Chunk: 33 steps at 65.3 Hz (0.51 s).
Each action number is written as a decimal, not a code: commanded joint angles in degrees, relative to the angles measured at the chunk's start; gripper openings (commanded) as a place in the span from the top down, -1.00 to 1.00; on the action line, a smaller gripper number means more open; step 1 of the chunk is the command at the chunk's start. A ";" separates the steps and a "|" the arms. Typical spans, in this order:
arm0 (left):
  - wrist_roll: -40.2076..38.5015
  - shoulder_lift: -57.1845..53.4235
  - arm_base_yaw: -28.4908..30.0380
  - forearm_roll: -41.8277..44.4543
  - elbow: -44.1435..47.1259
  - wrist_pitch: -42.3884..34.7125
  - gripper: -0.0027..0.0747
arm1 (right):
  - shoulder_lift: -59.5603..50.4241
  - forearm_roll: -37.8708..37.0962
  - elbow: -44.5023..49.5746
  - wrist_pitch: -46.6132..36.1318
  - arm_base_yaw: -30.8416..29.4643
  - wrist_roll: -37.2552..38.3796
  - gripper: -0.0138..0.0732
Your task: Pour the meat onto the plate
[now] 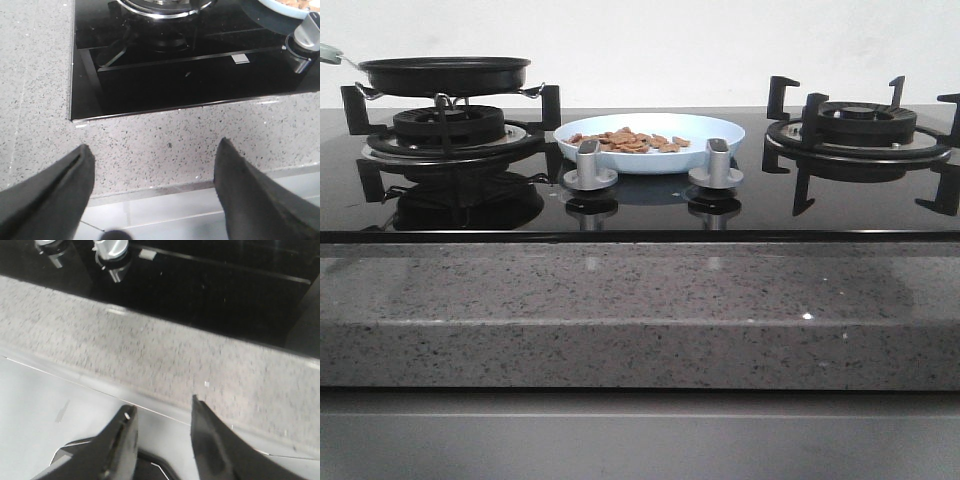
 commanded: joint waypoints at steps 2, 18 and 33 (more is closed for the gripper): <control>-0.79 0.07 -0.26 -0.42 -1.61 -4.99 -0.34 | -4.07 -0.08 0.81 -2.72 -0.28 0.19 0.01; -0.79 0.07 -0.26 -0.84 -1.61 -5.94 -0.27 | -9.04 -0.08 3.61 -1.67 -0.28 0.19 0.23; -0.79 0.07 -0.26 -0.84 -1.61 -6.03 0.42 | -9.10 0.03 5.19 -0.60 -0.28 0.19 0.92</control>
